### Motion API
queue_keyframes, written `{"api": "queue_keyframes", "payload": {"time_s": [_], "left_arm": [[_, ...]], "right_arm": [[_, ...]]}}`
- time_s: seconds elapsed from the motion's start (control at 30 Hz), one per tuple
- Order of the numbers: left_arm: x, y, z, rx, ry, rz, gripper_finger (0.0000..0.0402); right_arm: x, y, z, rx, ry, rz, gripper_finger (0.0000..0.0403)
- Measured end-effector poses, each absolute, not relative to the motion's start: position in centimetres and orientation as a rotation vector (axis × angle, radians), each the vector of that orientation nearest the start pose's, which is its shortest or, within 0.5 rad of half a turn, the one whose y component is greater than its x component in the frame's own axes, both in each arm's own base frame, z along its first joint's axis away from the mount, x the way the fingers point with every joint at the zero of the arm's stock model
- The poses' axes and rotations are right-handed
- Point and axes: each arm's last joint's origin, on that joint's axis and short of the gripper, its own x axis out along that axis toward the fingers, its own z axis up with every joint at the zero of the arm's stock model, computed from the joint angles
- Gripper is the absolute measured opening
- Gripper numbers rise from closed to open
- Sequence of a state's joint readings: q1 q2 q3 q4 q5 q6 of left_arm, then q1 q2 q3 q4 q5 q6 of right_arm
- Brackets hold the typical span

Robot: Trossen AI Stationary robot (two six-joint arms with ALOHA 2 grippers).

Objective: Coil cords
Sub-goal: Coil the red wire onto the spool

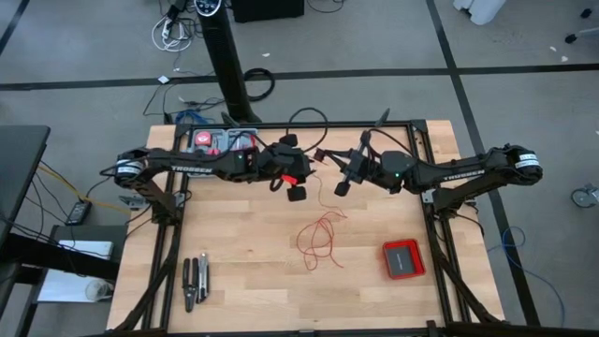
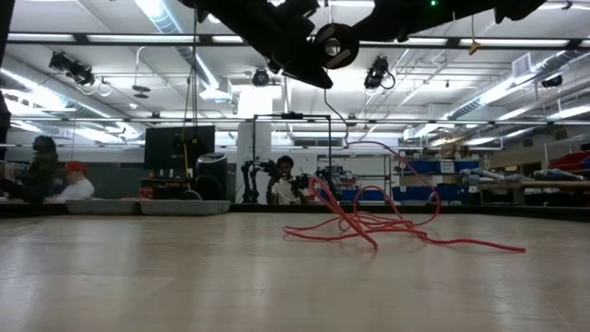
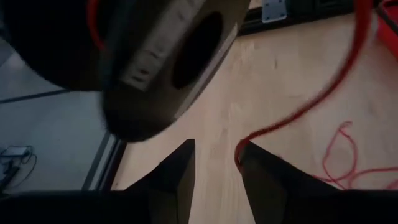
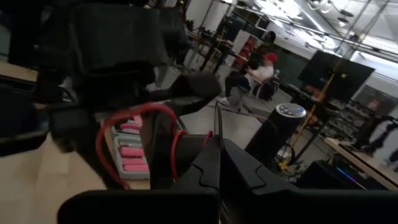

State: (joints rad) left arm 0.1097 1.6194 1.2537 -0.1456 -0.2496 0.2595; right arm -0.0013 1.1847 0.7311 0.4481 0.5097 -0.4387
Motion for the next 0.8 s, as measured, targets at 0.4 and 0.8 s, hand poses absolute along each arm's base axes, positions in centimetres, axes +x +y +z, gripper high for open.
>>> {"api": "queue_keyframes", "payload": {"time_s": [0.4,0.8], "left_arm": [[33.5,2.3,32.0,0.305,0.543,0.221,0.0129],[33.5,1.0,32.6,0.345,0.497,0.221,0.0112]], "right_arm": [[26.3,-1.3,29.5,-0.401,0.075,-0.439,0.0001],[26.7,-1.1,28.8,-0.379,0.108,-0.450,0.0001]]}}
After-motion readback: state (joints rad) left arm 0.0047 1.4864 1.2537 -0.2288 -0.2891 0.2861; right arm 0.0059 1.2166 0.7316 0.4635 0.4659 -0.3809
